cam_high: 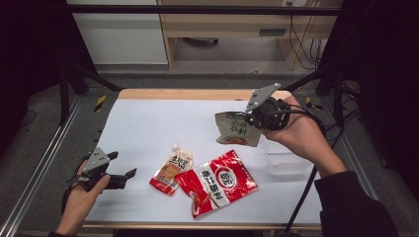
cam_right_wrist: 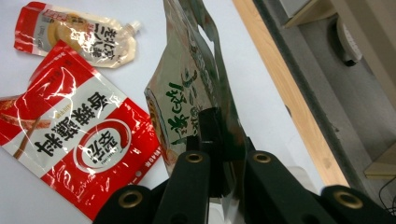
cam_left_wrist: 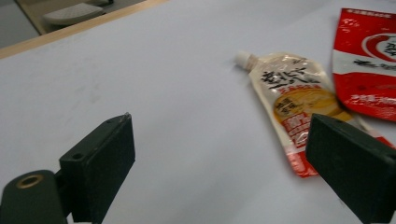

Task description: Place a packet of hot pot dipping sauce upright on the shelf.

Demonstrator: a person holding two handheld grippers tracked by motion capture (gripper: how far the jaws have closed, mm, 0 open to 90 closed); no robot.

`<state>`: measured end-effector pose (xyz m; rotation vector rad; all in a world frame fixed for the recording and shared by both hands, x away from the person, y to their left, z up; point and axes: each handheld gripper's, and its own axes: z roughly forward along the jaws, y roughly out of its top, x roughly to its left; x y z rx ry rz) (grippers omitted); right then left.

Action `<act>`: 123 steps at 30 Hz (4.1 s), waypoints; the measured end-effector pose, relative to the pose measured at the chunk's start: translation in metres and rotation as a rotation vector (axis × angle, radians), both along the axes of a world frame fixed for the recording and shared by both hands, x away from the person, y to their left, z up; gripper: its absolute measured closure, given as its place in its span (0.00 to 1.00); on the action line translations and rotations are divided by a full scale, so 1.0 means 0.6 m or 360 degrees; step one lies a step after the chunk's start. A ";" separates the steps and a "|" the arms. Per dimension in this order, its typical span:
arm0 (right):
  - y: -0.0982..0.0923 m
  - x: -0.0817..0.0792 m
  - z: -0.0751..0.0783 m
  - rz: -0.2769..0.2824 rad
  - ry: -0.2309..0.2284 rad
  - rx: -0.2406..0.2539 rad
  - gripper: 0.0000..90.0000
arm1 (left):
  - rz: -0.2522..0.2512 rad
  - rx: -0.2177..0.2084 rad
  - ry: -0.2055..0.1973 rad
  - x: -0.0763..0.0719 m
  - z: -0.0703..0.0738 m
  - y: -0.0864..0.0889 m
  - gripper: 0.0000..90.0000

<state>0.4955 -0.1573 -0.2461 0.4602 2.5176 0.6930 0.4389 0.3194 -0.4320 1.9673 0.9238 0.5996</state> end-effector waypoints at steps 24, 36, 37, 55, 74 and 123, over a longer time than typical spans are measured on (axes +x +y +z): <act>-0.139 -0.034 0.021 -0.0196 -0.0049 0.0043 1.00 | 0.0058 0.0042 0.0005 -0.017 -0.021 0.007 0.09; -0.204 -0.042 -0.003 -0.0205 -0.0036 0.0047 1.00 | 0.0083 0.0080 0.0039 -0.014 -0.025 0.012 0.09; -0.208 -0.042 -0.006 -0.0201 -0.0035 0.0053 1.00 | 0.0085 0.0079 0.0039 -0.014 -0.025 0.012 0.09; -0.253 -0.038 -0.043 -0.0188 -0.0010 0.0109 1.00 | 0.0081 0.0103 0.0067 -0.013 -0.027 0.011 0.09; -0.261 -0.051 -0.060 -0.0106 0.0020 0.0174 1.00 | 0.0079 0.0122 0.0081 -0.013 -0.028 0.011 0.09; -0.282 -0.016 -0.155 -0.0194 0.0246 0.0271 0.97 | 0.0077 0.0142 0.0094 -0.011 -0.032 0.007 0.09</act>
